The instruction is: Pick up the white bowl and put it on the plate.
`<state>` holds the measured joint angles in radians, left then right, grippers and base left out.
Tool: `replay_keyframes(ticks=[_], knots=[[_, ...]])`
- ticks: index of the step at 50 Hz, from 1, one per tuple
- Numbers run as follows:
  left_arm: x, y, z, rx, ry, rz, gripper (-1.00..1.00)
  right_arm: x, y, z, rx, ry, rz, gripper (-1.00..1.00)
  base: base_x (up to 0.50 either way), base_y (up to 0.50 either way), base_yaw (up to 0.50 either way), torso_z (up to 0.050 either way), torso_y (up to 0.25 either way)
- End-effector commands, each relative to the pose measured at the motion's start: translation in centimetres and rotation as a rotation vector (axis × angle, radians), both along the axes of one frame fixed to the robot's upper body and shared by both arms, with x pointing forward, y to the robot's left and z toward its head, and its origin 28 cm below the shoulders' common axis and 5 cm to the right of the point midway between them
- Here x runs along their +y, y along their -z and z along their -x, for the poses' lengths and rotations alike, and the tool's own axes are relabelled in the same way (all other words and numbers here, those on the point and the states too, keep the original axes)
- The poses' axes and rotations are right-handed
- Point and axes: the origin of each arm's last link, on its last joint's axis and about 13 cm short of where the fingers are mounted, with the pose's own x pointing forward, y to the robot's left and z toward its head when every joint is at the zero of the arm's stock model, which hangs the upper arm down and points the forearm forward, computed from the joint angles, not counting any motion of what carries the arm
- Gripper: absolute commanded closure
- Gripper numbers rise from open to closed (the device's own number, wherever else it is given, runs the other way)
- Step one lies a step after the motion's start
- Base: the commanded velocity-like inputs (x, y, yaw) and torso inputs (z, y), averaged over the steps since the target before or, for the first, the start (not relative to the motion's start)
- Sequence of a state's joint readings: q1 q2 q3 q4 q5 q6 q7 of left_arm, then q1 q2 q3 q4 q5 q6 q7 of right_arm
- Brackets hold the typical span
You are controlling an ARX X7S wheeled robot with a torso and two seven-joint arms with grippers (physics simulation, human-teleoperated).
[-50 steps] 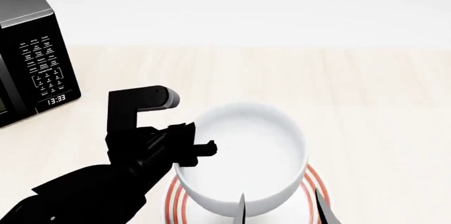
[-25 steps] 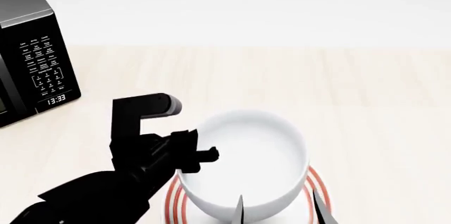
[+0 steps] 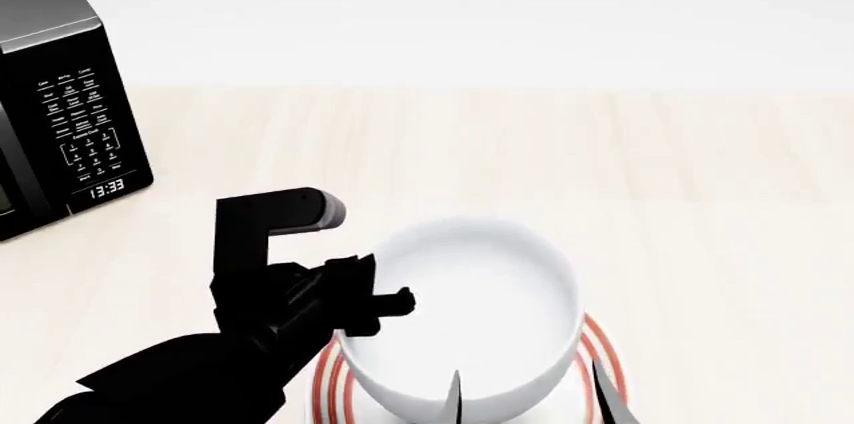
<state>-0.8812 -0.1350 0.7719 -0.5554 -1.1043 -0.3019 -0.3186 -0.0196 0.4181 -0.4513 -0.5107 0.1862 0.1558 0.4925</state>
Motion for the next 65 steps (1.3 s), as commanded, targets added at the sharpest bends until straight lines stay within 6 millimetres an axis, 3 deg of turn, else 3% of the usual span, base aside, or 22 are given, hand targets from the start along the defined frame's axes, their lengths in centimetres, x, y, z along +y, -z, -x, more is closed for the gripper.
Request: replay_keyframes(ticks=[1,65], knots=[[-0.1,-0.2,-0.2,-0.018,0.001,0.018,1.00,0.0,0.0,0.0,0.000,0.000,0.001,-1.00,0.00,0.00,0.00,0.000,0.000],[-0.3,2.3,-0.4,0.040,-0.001,-0.017,1.00,0.0,0.1,0.0,0.002,-0.005,0.001,-1.00,0.00,0.00,0.00,0.000,0.000]])
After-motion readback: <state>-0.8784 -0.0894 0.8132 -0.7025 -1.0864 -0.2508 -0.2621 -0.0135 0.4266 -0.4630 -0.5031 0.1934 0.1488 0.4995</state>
